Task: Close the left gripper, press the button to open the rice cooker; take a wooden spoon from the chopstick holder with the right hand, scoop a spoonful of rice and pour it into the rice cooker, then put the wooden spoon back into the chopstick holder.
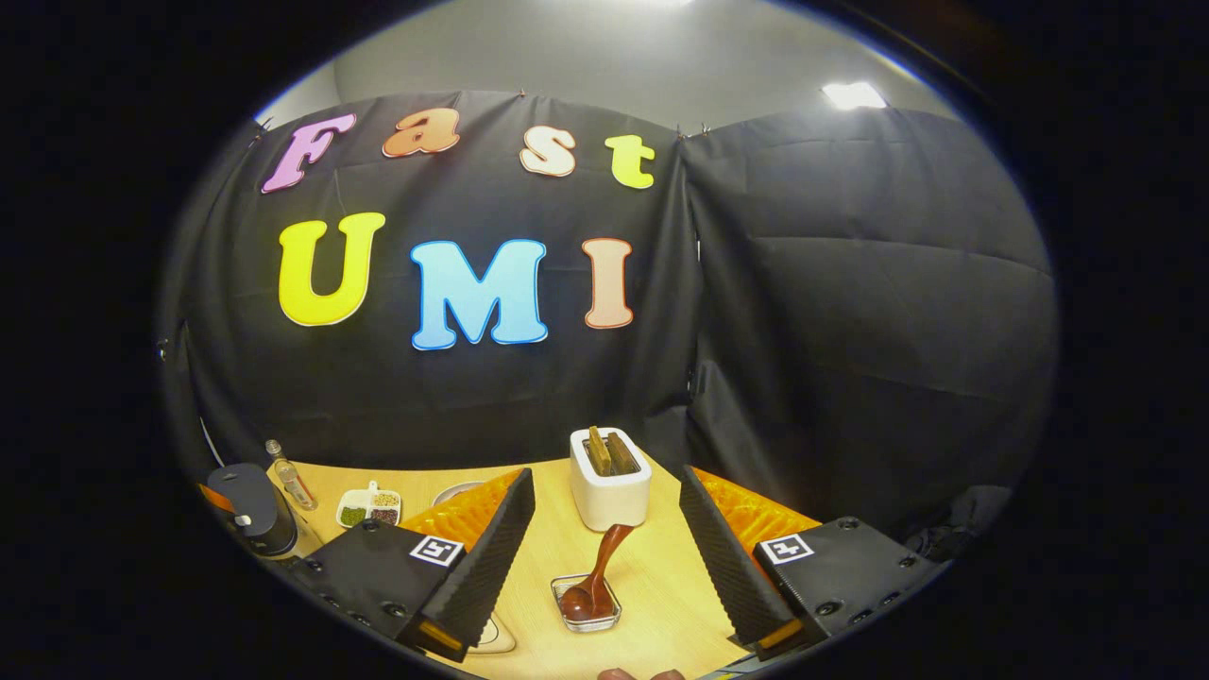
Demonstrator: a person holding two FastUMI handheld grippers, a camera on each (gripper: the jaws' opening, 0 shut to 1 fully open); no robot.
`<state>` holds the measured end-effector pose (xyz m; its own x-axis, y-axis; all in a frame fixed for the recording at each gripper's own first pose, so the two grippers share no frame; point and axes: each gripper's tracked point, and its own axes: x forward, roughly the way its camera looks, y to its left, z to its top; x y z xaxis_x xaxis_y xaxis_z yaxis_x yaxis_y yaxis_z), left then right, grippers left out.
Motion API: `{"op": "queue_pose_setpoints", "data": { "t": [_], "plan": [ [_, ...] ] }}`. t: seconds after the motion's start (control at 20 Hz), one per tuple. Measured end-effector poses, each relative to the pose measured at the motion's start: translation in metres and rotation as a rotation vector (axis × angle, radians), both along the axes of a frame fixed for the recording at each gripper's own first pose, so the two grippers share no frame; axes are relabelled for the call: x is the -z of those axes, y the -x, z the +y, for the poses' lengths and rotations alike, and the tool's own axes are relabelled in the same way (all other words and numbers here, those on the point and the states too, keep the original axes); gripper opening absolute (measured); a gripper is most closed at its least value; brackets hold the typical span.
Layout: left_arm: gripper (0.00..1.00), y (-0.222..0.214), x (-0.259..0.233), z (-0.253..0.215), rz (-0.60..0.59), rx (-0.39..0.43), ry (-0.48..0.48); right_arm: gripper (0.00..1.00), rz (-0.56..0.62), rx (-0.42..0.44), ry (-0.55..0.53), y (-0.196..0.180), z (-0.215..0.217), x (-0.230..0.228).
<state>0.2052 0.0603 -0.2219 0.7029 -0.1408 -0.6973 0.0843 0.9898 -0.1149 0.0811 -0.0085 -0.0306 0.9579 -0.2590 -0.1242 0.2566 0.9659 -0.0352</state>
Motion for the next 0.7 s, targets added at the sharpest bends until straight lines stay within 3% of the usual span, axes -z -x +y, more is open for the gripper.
{"op": "queue_pose_setpoints", "data": {
  "t": [0.35, 0.4, 0.7],
  "plan": [
    [0.01, 0.006, 0.008, 0.001, 0.052, 0.052, 0.005, 0.93, 0.035, 0.033, -0.019, 0.005, 0.01, 0.009],
    [0.01, 0.008, 0.009, 0.001, 0.063, 0.056, 0.007, 0.98, 0.035, 0.034, -0.019, 0.005, 0.012, 0.009],
    [0.02, 0.011, 0.017, 0.001, 0.086, 0.068, 0.045, 0.99, 0.054, 0.027, -0.014, 0.007, 0.022, 0.01]
  ]
}}
